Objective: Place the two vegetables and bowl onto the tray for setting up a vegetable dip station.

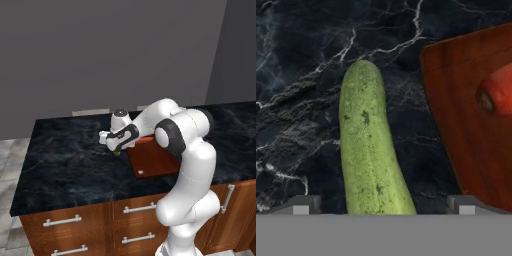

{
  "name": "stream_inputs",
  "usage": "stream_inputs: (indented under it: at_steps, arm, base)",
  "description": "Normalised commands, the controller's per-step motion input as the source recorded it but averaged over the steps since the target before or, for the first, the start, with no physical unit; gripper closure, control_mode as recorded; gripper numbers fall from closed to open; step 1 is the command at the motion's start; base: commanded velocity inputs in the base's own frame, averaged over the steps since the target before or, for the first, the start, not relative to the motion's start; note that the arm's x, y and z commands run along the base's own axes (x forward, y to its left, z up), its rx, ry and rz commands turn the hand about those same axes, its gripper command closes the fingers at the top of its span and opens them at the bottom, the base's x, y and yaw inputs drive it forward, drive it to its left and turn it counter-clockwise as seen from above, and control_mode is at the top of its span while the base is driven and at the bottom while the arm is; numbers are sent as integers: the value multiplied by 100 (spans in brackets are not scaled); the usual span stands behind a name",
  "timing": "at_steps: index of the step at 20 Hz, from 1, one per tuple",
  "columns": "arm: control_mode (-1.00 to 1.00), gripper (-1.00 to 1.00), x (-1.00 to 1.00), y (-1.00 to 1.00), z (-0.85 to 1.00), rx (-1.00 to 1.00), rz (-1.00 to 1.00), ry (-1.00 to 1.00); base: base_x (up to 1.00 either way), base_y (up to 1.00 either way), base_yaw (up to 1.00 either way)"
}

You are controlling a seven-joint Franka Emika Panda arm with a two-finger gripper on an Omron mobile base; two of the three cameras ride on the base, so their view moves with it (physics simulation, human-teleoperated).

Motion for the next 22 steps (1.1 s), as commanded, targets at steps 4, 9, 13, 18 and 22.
stream_inputs:
  at_steps: [4, 9, 13, 18, 22]
  arm:
    - [-100, -100, 3, 2, -15, 0, 0, 0]
    - [-100, -100, 4, 1, -13, 0, 0, 0]
    - [-100, -100, 8, 3, -9, 0, 0, 0]
    - [-100, 100, 5, 1, -5, 0, 0, 0]
    - [-100, 100, 0, 3, 0, 0, 0, 0]
  base:
    - [0, 0, 0]
    - [0, 0, 0]
    - [0, 0, 0]
    - [0, 0, 0]
    - [0, 0, 0]
